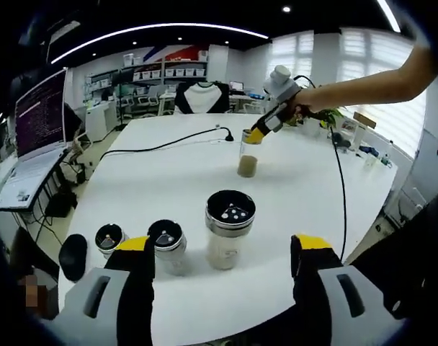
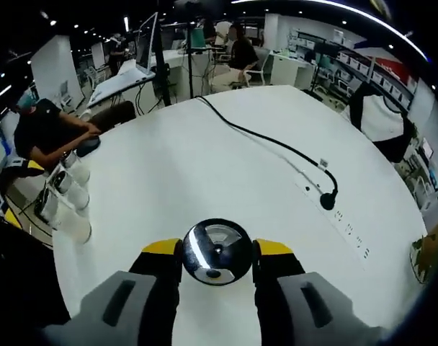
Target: Rotate the seasoning bottle until the label or dispensing opening points toward the visible target arrow and the bottle remains upright within the marked orientation range
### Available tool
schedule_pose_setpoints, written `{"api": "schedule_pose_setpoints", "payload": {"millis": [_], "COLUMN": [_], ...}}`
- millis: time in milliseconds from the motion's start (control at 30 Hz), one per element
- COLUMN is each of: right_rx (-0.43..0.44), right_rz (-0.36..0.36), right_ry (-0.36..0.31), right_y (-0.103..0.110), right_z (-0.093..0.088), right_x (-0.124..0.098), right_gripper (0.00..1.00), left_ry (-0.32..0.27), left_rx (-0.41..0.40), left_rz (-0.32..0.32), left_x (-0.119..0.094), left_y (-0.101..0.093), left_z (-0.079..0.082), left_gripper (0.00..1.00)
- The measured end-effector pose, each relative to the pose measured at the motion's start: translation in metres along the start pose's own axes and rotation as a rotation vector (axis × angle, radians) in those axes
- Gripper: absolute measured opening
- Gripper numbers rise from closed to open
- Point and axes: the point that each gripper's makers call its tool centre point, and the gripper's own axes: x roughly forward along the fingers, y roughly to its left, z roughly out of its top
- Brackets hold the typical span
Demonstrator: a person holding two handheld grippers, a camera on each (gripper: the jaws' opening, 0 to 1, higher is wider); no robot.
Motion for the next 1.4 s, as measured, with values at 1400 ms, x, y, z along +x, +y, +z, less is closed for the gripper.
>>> {"api": "schedule_pose_setpoints", "payload": {"millis": [1400], "right_rx": [-0.247], "right_rz": [0.165], "right_ry": [0.058], "right_y": [0.201], "right_z": [-0.065], "right_x": [-0.054], "right_gripper": [0.36], "left_ry": [0.062], "left_rx": [0.186], "left_rz": [-0.317], "left_x": [-0.014], "left_y": [-0.066], "left_z": [-0.046], "left_gripper": [0.77]}}
